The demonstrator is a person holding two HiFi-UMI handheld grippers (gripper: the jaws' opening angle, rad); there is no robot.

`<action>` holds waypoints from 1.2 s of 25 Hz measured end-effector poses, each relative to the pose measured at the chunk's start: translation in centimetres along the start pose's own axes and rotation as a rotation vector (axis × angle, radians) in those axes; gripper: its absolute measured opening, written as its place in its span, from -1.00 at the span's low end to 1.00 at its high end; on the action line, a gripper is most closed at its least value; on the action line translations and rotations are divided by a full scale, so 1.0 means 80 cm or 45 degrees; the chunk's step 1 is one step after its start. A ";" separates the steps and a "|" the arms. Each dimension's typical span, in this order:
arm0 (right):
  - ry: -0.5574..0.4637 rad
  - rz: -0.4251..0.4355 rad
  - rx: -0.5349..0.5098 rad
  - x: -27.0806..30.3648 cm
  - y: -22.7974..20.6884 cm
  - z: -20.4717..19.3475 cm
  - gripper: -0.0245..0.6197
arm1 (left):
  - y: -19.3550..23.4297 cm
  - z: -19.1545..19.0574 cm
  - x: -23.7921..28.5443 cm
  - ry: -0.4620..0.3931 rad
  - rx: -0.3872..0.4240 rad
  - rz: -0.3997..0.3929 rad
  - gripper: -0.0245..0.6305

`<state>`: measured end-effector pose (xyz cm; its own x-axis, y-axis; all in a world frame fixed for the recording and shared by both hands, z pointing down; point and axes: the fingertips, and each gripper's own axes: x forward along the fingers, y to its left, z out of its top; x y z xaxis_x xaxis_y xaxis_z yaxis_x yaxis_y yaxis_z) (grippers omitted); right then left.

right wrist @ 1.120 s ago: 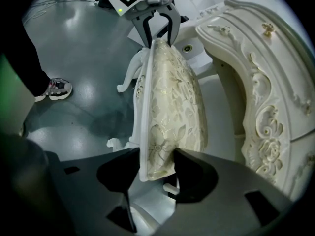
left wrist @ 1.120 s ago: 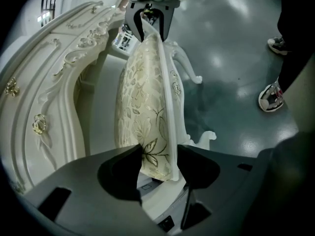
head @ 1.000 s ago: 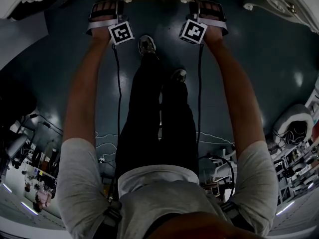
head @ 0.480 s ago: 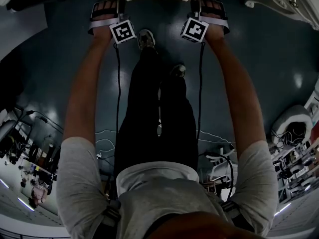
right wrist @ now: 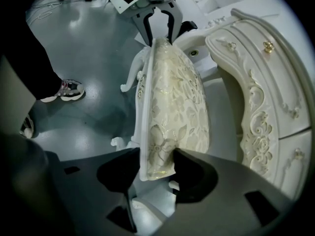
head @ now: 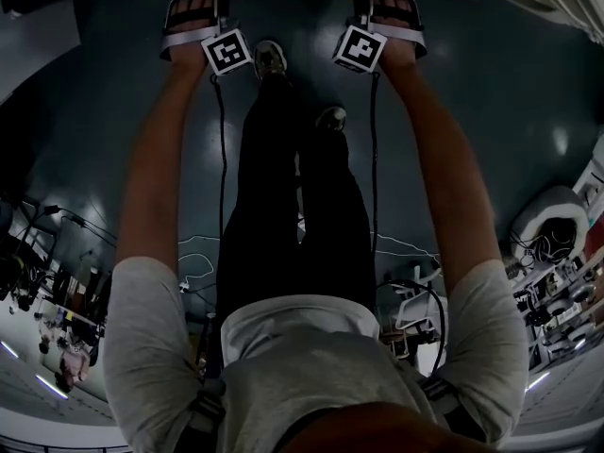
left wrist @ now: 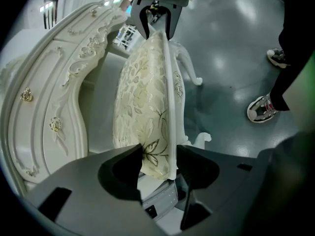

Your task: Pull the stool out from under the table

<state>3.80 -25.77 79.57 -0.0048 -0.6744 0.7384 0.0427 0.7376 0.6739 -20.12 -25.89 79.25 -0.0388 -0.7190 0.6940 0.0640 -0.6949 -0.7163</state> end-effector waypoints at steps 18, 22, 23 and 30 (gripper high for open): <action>0.017 0.044 0.089 -0.026 0.035 0.004 -0.23 | -0.020 -0.002 -0.026 0.067 -0.026 -0.039 -0.32; 0.017 0.002 0.092 -0.026 0.025 0.001 -0.24 | -0.010 0.001 -0.025 0.052 -0.063 -0.007 -0.34; 0.021 0.012 0.098 -0.032 0.033 -0.001 -0.24 | -0.017 0.006 -0.031 0.035 -0.097 -0.030 -0.36; 0.024 0.028 0.175 -0.050 0.053 -0.001 -0.24 | -0.009 0.014 -0.037 -0.029 -0.118 0.024 -0.57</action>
<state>4.12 -19.96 79.47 0.0133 -0.6573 0.7535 -0.0948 0.7493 0.6554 -18.96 -23.22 77.82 -0.0157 -0.7321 0.6811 -0.0281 -0.6806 -0.7322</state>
